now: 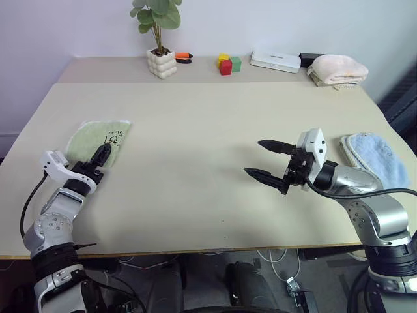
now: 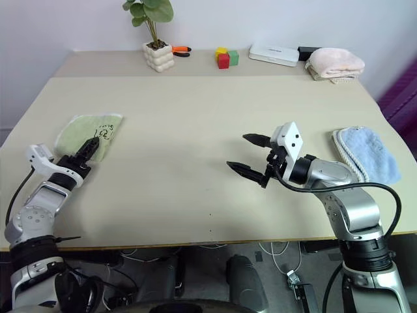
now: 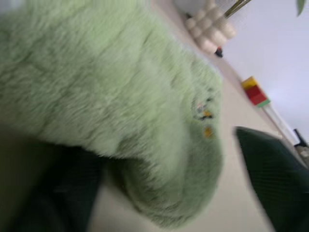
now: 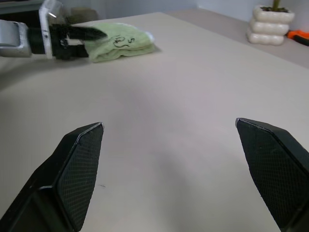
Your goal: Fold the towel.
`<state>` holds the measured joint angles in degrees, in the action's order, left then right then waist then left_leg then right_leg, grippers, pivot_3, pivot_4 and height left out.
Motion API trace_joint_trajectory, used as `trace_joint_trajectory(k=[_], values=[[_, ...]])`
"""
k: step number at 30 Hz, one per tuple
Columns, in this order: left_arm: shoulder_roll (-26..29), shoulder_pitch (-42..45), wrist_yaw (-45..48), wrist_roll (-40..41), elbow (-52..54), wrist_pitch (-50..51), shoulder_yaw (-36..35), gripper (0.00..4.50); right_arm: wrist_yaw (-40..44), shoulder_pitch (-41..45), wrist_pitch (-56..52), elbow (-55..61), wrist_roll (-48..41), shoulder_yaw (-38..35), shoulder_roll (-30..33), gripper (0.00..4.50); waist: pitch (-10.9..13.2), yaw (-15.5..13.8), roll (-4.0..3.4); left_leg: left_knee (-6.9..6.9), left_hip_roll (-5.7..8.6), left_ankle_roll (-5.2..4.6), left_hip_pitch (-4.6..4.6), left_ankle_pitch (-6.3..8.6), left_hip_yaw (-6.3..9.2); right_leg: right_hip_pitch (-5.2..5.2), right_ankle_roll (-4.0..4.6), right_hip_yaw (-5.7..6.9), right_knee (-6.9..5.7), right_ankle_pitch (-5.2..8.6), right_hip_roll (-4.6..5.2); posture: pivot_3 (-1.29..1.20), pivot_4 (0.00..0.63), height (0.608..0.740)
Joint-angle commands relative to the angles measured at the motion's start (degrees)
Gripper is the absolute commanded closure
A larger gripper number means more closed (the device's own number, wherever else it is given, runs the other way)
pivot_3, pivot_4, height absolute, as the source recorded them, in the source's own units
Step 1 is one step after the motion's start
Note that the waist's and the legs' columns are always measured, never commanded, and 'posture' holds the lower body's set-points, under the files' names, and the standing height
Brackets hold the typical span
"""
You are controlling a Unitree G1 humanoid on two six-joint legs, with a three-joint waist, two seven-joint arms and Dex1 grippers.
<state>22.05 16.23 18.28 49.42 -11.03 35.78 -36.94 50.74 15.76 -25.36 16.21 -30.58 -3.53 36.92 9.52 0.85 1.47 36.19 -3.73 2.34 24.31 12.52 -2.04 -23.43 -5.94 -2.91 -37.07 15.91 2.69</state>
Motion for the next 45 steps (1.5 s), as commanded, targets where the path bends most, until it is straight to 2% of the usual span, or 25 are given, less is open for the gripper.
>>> trace_joint_trajectory(k=[1, 8, 11, 13, 16, 18, 19, 21, 25, 29, 33, 37, 45], values=[[-1.1, -3.8, -1.0, 3.7, 5.2, 2.3, -1.9, 0.04, 0.1, 0.9, 1.3, 0.7, -0.1, -0.7, -0.5, 0.0, 0.0, 0.1, 0.0, -0.02, 0.0, 0.0, -0.01, 0.0, -0.01, 0.01, -0.01, -0.01, -0.01, 0.0, 0.0, 0.0, 0.15, 0.74], [-4.9, -12.4, -4.4, 7.7, 14.0, 2.6, -2.7, 0.04, 0.4, 0.4, 1.9, 0.2, 0.3, -0.4, -0.7, 0.0, 0.0, 0.0, -0.01, 0.0, -0.01, 0.0, -0.05, 0.0, -0.02, 0.03, 0.05, -0.02, 0.0, 0.03, 0.02, 0.0, 0.15, 0.74], [-5.8, -17.8, -2.8, 10.1, 18.5, 4.8, -1.4, 0.04, 0.5, 0.7, 2.1, -0.2, 0.4, 0.0, -1.1, 0.0, 0.0, 0.0, -0.02, -0.01, -0.01, 0.01, -0.07, 0.01, -0.05, 0.05, 0.07, -0.05, 0.04, 0.04, 0.05, 0.0, 0.15, 0.74], [-3.6, -23.1, 0.6, 7.8, 20.1, 7.1, 2.9, 0.04, 0.6, 1.1, 2.3, -0.5, 0.5, 0.0, -1.3, 0.0, 0.0, 0.1, -0.08, -0.03, -0.01, 0.01, -0.07, 0.01, -0.06, 0.03, 0.08, -0.05, 0.04, 0.04, 0.05, 0.0, 0.15, 0.74], [3.7, -32.4, 15.1, -0.5, 28.5, 3.8, 16.7, 0.04, 0.9, 1.5, 2.5, -1.3, 0.4, -0.2, -1.7, 0.0, -0.1, 0.2, -0.24, -0.08, 0.0, 0.02, -0.15, 0.02, -0.11, 0.04, 0.25, -0.08, 0.1, 0.14, 0.07, 0.0, 0.15, 0.74], [4.2, -29.1, 16.1, -0.6, 28.4, 1.0, 16.9, 0.04, 1.1, 1.1, 2.9, -1.8, 0.6, -0.4, -1.6, 0.0, -0.3, -0.5, -0.89, -0.12, 0.06, 0.05, -0.19, 0.03, -0.27, 0.07, 0.35, -0.12, 0.24, 0.19, 0.27, 0.0, 0.15, 0.74], [5.0, -27.3, 16.6, -2.4, 27.3, -0.8, 17.1, 0.04, 1.3, 0.9, 3.0, -2.0, 0.6, -0.5, -1.4, 0.0, -0.2, -0.8, -0.92, -0.08, 0.12, 0.05, -0.25, 0.04, -0.3, 0.0, 0.36, -0.06, 0.39, 0.19, 0.46, 0.0, 0.15, 0.74], [7.1, -25.1, 19.1, -7.8, 26.0, -5.4, 19.2, 0.04, 2.1, 0.0, 3.5, -2.4, 0.9, -1.0, -0.8, 0.0, -0.2, -1.3, -0.83, -0.06, 0.12, 0.16, -0.23, 0.1, -0.52, 0.0, 0.43, 0.04, 0.48, 0.14, 0.67, 0.0, 0.15, 0.74], [10.7, -17.7, 24.3, -8.0, 26.2, -6.8, 20.7, 0.04, 4.9, -2.2, 5.9, -3.9, 1.9, -2.5, 1.9, 0.0, -0.2, -1.2, -0.65, -0.04, 0.12, 0.02, 0.11, 0.04, -0.62, 0.09, 0.67, 0.04, 0.96, -0.03, 0.73, 0.0, 0.15, 0.74], [16.0, -8.8, 30.7, -14.7, 23.1, -14.4, 23.5, 0.04, 5.9, -1.1, 6.8, -7.5, 1.7, -4.1, 3.0, 0.0, -0.2, -1.1, -0.61, -0.06, 0.2, -0.16, 0.28, 0.12, -0.8, 0.05, 0.65, -0.04, 1.0, -0.05, 0.74, 0.0, 0.15, 0.74], [15.6, -0.5, 33.2, -19.3, 13.8, -19.0, 26.7, 0.04, 1.6, 2.1, 6.7, -12.6, 2.5, -5.4, 0.6, 0.0, -0.2, -0.9, -0.6, -0.05, 0.09, -0.17, 0.1, 0.11, -0.77, 0.14, 0.55, -0.04, 0.91, -0.09, 0.48, 0.0, 0.15, 0.74], [13.2, 4.8, 33.3, -21.9, 9.6, -19.1, 30.5, 0.04, -0.5, 2.0, 9.0, -15.2, 3.8, -6.2, -0.9, 0.0, -0.2, -0.9, -0.57, -0.04, -0.11, -0.18, 0.14, 0.1, -0.66, 0.09, 0.24, -0.1, 0.9, -0.24, 0.14, 0.0, 0.15, 0.74], [7.3, 10.7, 34.0, -24.1, 4.0, -20.9, 34.0, 0.04, -2.0, 0.8, 8.6, -12.8, 4.9, -7.9, 1.8, 0.0, -0.2, -1.1, -0.58, -0.04, -0.13, -0.18, 0.15, 0.1, -0.62, 0.07, -0.08, -0.12, 0.84, -0.36, 0.08, 0.0, 0.15, 0.74]])
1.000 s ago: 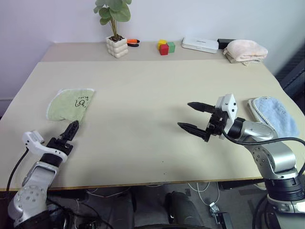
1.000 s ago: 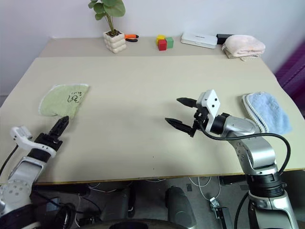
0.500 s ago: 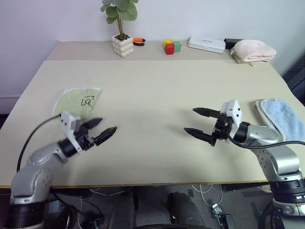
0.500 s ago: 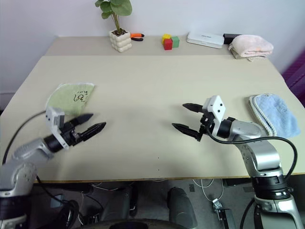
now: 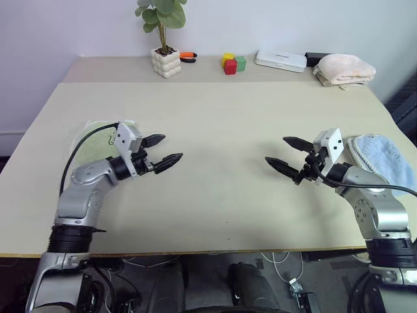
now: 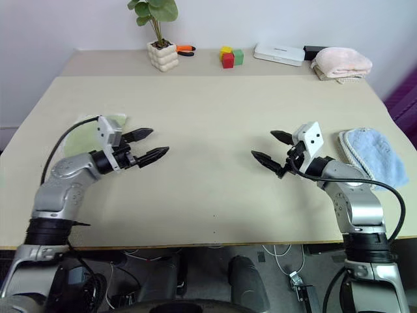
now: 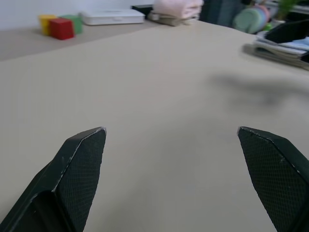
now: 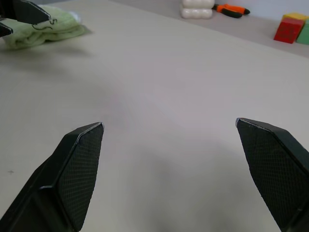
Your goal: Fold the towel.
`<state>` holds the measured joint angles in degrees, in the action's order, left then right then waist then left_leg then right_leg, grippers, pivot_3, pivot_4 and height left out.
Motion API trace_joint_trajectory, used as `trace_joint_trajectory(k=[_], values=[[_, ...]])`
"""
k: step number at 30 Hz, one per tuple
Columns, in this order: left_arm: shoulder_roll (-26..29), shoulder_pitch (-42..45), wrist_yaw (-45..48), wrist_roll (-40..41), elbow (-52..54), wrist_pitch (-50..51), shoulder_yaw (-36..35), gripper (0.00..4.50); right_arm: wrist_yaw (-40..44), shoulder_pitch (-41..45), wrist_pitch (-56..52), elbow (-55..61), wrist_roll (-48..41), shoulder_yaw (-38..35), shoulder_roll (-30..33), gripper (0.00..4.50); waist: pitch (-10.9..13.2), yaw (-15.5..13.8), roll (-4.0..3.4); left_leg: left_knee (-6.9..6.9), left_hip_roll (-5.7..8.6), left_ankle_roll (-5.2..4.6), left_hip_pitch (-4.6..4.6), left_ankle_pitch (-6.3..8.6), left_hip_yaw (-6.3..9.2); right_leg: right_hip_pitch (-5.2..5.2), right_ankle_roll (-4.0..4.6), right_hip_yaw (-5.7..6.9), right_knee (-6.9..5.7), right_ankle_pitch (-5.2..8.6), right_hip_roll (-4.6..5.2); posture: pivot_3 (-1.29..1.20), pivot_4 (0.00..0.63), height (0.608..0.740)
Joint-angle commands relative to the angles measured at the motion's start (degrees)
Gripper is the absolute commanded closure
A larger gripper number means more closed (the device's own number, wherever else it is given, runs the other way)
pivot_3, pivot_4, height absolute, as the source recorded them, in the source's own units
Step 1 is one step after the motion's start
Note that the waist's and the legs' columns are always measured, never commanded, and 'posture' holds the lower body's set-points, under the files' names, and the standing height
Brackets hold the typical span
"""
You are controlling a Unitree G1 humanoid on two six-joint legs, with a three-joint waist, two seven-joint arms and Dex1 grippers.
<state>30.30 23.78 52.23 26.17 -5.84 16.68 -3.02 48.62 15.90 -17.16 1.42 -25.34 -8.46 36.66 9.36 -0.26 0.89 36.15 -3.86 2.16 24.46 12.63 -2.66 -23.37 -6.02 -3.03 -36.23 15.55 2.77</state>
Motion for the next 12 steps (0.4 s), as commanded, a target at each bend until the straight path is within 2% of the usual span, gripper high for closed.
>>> trace_joint_trajectory(k=[1, 4, 12], values=[[-1.1, 5.2, 0.5, -1.6, -4.3, -2.7, 0.1, 0.04, -0.8, 0.5, -0.5, 3.6, -0.3, -3.0, 2.2, 0.0, 0.0, -0.1, 0.0, 0.03, 0.0, 0.0, 0.0, 0.0, 0.02, 0.01, -0.01, 0.0, 0.0, 0.0, -0.01, 0.0, 0.15, 0.74], [-2.8, 9.0, 0.3, -3.2, -9.5, -4.5, 0.2, 0.04, -1.9, -1.0, -1.6, 6.8, -0.4, -3.5, 2.6, 0.0, 0.0, -0.3, 0.01, 0.07, 0.0, 0.0, -0.01, -0.01, 0.04, 0.04, -0.02, -0.01, -0.01, -0.01, -0.03, 0.0, 0.15, 0.74], [-5.6, 7.4, -0.1, -3.3, -7.6, -3.9, 0.4, 0.04, -1.4, -3.1, -3.6, 8.7, -1.4, -6.0, 5.2, 0.0, 0.0, -0.2, 0.01, 0.04, 0.0, 0.0, 0.01, 0.0, 0.03, 0.02, -0.1, -0.03, 0.0, -0.05, -0.03, 0.0, 0.15, 0.74]])
